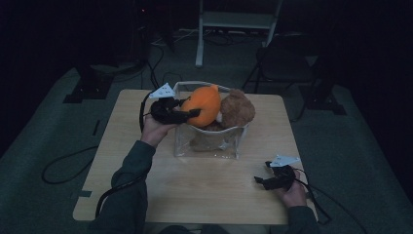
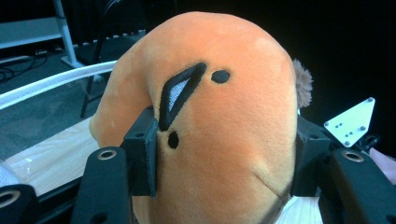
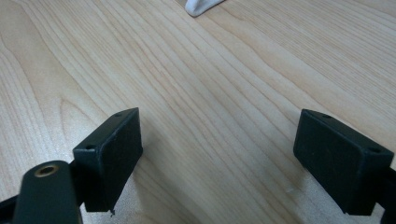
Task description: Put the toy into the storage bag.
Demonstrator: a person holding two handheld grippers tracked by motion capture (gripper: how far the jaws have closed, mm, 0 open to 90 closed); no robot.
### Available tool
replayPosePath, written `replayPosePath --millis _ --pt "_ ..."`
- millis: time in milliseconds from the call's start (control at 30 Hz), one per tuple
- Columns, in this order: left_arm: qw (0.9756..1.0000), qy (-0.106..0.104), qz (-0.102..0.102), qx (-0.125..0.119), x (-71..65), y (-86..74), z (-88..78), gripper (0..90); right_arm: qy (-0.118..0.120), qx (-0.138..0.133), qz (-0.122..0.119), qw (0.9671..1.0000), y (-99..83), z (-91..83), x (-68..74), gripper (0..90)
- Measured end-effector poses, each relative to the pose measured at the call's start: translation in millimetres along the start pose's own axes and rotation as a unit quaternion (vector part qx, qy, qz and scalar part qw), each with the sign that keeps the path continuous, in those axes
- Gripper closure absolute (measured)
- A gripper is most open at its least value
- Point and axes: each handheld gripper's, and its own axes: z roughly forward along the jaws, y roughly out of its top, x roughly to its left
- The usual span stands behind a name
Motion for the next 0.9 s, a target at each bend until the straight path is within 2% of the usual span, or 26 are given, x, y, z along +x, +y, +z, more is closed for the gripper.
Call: replayPosePath --millis 433,900 --pt "0.9999 0.012 0.007 0.008 -0.8 -2.9 1.1 41.2 0.000 0.000 0.000 1.0000 0.0 0.0 0.0 14.7" --pt "0.9997 0.015 0.009 0.016 1.1 -6.1 0.3 41.0 0.000 0.001 0.001 1.0000 0.0 0.0 0.1 14.7"
